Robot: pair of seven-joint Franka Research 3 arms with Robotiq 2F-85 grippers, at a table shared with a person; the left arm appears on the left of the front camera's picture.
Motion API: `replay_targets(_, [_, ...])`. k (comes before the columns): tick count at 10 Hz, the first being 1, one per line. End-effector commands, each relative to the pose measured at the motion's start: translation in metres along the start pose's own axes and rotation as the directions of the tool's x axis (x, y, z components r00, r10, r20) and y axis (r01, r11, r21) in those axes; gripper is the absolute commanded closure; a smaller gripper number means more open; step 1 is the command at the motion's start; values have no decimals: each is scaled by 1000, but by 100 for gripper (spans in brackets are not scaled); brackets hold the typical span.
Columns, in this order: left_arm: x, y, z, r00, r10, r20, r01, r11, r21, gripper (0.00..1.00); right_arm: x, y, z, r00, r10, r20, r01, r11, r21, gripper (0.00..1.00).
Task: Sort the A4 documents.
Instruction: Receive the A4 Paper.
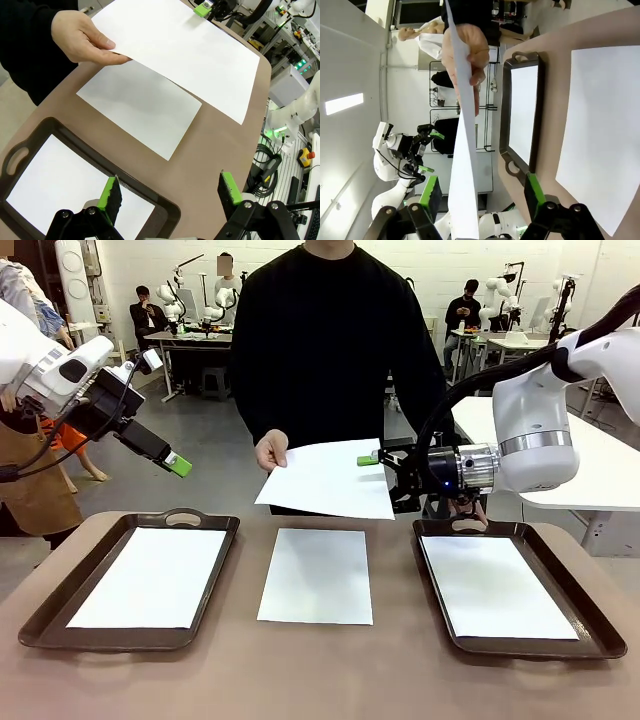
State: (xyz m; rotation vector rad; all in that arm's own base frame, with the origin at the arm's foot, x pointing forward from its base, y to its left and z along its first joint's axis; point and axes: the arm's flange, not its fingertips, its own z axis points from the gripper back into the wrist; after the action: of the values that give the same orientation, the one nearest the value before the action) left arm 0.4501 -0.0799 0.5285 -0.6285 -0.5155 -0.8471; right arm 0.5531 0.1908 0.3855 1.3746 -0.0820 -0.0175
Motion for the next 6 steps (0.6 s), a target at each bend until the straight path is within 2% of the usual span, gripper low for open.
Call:
replay_targets(1, [0,0,1,1000,-1,2,1,1000,-5,0,5,6,-6,1000,4,14,-4,1000,30,24])
replay_targets(2, [0,0,1,1000,-1,2,1,1000,-5,0,5,7,-6,1000,8,16,-9,999,38,26])
replay_targets(3, [0,0,1,1000,-1,2,1,1000,-5,0,5,8,-6,1000,12,16,-13,999,41,38])
replay_targets(4, [0,0,1,1000,-1,2,1,1000,-5,0,5,8,-6,1000,13,15,-13,999,44,40])
replay_targets(5, [0,0,1,1000,-1,2,1,1000,-5,0,6,8,-6,1000,10,12,-11,999,49,52])
replay_targets(6, [0,0,1,1000,-1,2,1,1000,-5,0,7,7,-8,1000,4,8,-5,999,53,55])
